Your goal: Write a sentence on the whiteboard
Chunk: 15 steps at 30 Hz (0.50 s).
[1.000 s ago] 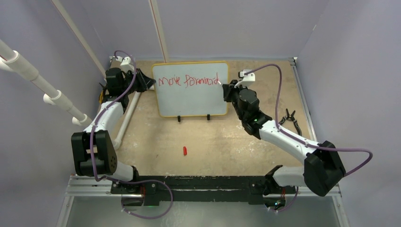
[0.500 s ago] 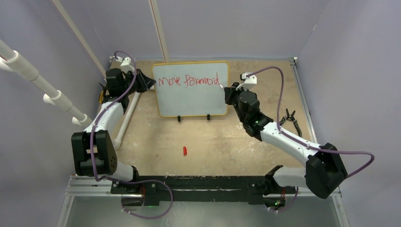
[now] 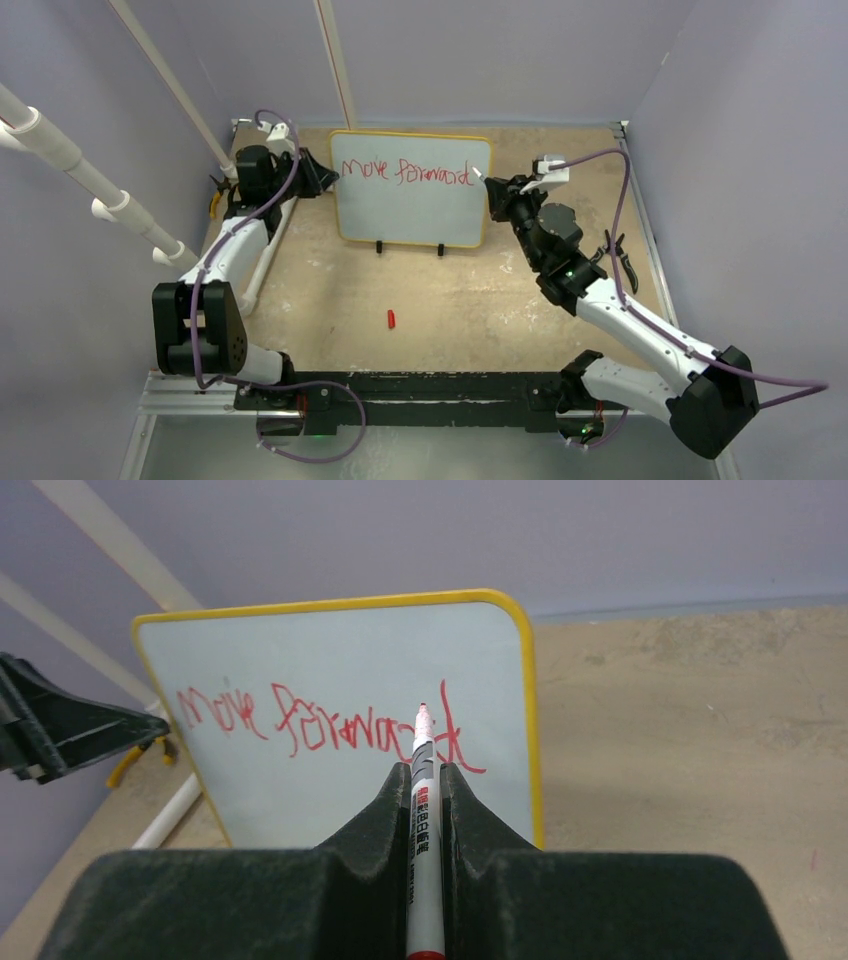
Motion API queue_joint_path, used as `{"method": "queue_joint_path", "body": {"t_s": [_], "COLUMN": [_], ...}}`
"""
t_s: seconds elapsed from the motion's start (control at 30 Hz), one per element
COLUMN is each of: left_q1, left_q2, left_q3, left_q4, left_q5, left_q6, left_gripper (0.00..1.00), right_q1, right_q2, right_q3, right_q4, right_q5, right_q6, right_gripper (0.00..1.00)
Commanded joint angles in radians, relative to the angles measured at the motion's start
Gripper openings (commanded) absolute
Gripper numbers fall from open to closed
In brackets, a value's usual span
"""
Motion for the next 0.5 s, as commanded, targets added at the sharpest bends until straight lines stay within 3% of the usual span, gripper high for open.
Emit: {"method": "queue_joint_path", "body": {"t_s": [0.0, 0.13, 0.27, 0.47], "left_q1": [-0.05, -0.053, -0.056, -0.144], "left_q2": [-0.052, -0.089, -0.159, -0.32], "left_q3": [-0.022, -0.043, -0.073, -0.102], "left_q4": [-0.019, -0.046, -0.103, -0.284], "left_q5": [-0.01, -0.056, -0.145, -0.39], "left_q6": [0.008, 0.01, 0.021, 0.063], "left_gripper": [0.15, 0.22, 0.4, 0.53], "right_q1": [-0.004, -0.004, -0.004, -0.004], "right_q2": [-0.049, -0.085, -0.123, -0.154], "right_q3": [-0.021, -0.032, -0.045, -0.07], "right_q4": [0.045, 0.05, 0.061, 0.093], "right_q5": [-0.093, -0.135, -0.165, -0.2], "right_q6": [-0.054, -0.082, -0.108, -0.129], "right_gripper": [0.0, 0.0, 0.0, 0.0]}}
